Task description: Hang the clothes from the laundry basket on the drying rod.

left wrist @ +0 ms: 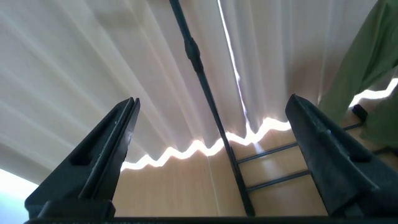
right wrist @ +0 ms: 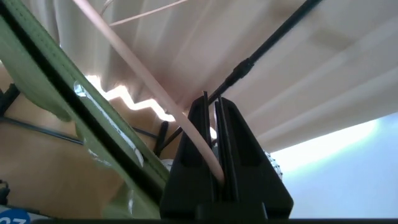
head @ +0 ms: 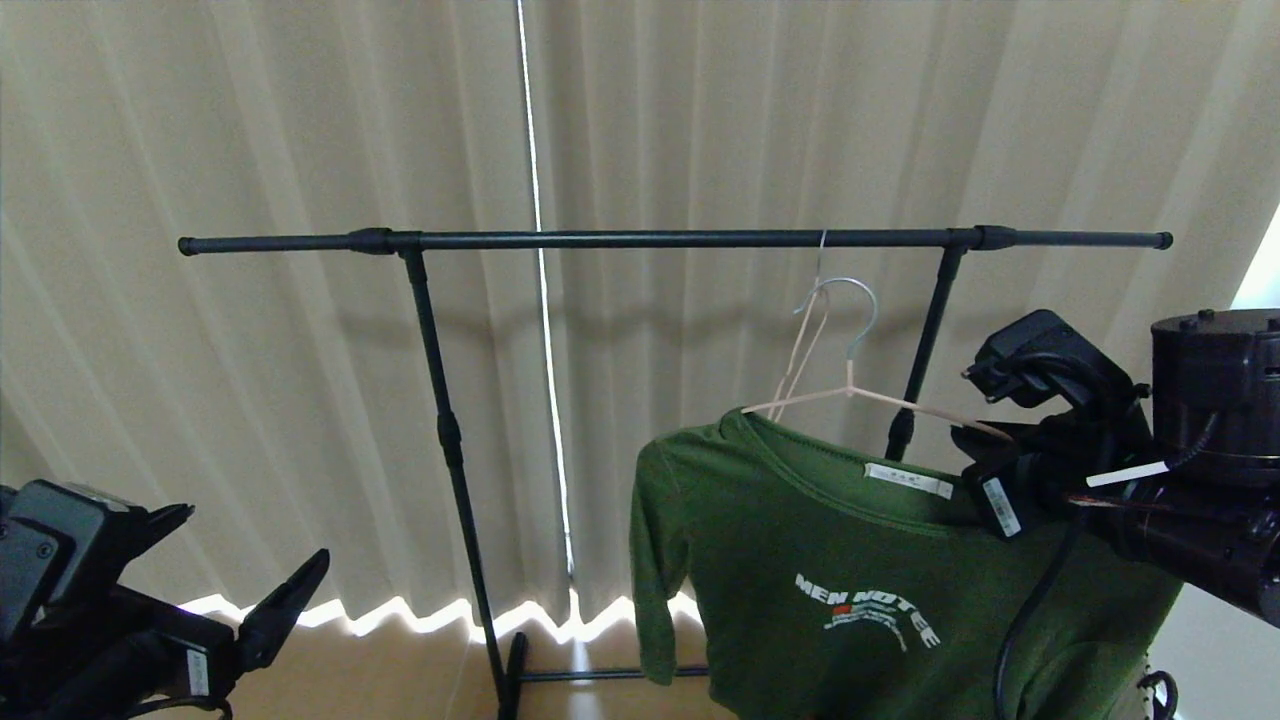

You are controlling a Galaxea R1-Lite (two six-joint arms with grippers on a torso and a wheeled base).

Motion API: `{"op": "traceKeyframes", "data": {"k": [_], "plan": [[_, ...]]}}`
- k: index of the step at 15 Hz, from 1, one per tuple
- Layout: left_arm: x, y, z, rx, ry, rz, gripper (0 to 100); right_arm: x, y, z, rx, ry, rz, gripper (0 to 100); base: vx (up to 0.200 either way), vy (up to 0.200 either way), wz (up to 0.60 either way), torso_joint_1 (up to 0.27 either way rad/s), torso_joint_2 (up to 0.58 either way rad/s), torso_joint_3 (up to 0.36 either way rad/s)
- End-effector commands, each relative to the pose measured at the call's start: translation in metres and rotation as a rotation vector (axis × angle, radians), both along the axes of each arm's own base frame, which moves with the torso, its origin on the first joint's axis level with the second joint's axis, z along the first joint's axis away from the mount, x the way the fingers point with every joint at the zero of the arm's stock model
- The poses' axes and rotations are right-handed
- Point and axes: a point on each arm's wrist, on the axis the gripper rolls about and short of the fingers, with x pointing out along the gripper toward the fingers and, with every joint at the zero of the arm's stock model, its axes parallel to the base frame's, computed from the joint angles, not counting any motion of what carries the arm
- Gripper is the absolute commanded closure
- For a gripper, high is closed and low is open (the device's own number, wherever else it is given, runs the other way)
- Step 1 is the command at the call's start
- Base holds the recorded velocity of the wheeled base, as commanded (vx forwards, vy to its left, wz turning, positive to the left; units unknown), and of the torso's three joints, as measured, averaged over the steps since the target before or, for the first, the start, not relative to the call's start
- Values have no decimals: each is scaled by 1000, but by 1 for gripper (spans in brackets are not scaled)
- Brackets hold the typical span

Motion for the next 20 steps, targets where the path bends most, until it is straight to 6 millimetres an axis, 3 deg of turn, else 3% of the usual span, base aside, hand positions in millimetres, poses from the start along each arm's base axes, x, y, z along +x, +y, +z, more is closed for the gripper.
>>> {"op": "traceKeyframes", "data": {"k": [1,7,15,20], "plan": [[0,0,0,1,0,0,0,0,0,1,0,-2,-1,100,0,200,0,-2,-2,2],[0,0,-1,5,3,-1,0,0,0,1,2,-6,1,100,0,200,0,2,2,0],[-3,1,0,2,-5,-2,0,0,-7,5,14,-23,-31,100,0,0,0,0,0,0],[-3,1,-1,2,-1,-4,0,0,-7,5,15,-23,-30,100,200,0,0,-4,0,1]]}}
